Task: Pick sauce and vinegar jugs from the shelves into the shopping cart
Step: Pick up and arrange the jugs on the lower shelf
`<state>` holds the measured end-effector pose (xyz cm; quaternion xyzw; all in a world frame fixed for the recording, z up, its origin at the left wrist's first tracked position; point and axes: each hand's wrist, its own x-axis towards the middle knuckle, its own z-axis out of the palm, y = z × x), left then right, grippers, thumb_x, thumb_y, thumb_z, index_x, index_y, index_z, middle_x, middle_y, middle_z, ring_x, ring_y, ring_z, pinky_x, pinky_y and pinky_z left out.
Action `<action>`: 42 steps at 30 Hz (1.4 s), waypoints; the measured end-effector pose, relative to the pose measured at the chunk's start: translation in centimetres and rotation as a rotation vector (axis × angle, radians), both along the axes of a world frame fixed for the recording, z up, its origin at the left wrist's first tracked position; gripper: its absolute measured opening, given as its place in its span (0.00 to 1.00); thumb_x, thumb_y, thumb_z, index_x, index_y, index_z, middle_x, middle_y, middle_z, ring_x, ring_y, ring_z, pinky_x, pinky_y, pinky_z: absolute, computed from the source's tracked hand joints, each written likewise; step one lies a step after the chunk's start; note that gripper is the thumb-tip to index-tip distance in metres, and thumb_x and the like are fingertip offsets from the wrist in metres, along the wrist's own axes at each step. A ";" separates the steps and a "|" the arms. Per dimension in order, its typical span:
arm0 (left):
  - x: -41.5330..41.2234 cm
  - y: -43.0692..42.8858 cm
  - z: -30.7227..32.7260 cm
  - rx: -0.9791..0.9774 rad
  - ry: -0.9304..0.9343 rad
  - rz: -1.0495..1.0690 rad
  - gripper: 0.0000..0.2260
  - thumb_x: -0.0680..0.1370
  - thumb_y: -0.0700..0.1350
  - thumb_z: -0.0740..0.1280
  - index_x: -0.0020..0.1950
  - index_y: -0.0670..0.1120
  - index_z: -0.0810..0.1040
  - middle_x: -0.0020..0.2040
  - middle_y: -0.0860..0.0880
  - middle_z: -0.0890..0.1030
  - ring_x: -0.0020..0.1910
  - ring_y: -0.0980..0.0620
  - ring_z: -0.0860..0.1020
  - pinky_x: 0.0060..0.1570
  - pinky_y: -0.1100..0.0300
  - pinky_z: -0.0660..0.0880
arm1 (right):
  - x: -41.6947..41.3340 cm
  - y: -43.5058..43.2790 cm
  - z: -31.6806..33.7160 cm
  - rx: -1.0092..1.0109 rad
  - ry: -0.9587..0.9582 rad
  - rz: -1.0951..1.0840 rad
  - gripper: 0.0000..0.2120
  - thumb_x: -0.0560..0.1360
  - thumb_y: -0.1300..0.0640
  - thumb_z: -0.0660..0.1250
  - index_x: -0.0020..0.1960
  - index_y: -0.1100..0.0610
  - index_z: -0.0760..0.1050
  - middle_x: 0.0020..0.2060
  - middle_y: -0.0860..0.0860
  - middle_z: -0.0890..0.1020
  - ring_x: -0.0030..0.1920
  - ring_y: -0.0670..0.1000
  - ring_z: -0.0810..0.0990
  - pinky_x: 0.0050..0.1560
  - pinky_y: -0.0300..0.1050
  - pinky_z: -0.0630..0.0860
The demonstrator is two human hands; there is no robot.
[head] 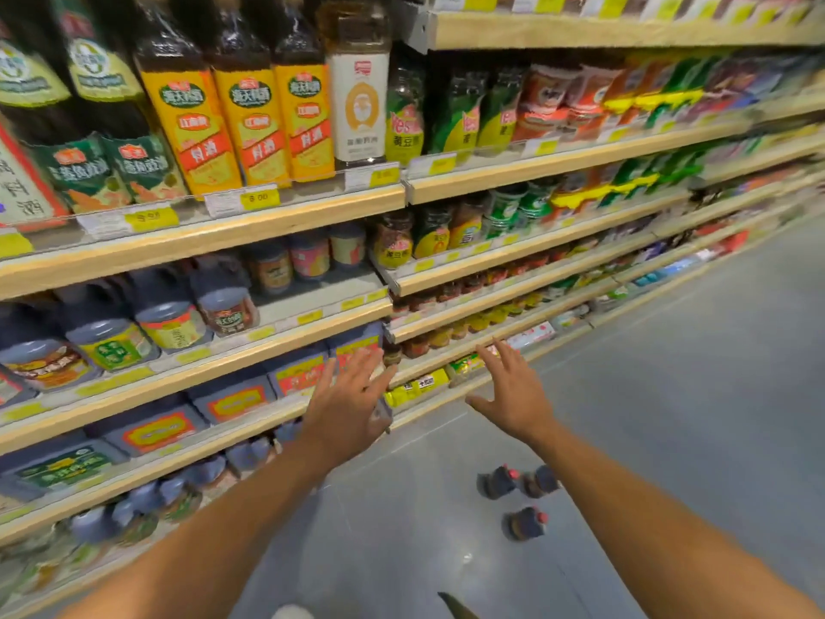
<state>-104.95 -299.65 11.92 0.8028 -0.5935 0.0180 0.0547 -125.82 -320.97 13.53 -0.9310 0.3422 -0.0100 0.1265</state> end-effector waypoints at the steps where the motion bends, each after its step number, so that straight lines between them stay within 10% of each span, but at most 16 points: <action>1: -1.6 -0.8 -0.2 0.008 0.004 -0.018 0.37 0.72 0.63 0.71 0.78 0.53 0.66 0.80 0.48 0.65 0.78 0.43 0.63 0.73 0.37 0.62 | -2.0 -0.5 -0.2 0.004 0.011 -0.033 0.42 0.75 0.38 0.71 0.82 0.51 0.57 0.81 0.55 0.56 0.80 0.60 0.57 0.76 0.58 0.60; 22: -10.8 -24.8 -5.7 0.228 -0.004 -0.429 0.38 0.78 0.69 0.58 0.83 0.57 0.46 0.83 0.50 0.42 0.82 0.45 0.42 0.79 0.38 0.45 | -20.8 -11.4 -7.5 0.212 0.099 -0.566 0.41 0.77 0.37 0.68 0.82 0.51 0.56 0.82 0.55 0.54 0.80 0.59 0.56 0.78 0.56 0.58; 42: -15.6 -42.1 -29.0 0.613 0.059 -0.658 0.43 0.72 0.67 0.67 0.82 0.58 0.53 0.84 0.50 0.51 0.82 0.46 0.49 0.77 0.40 0.49 | -27.6 -21.2 -30.9 0.607 0.157 -0.871 0.40 0.77 0.39 0.69 0.82 0.52 0.56 0.81 0.54 0.57 0.80 0.58 0.59 0.78 0.55 0.60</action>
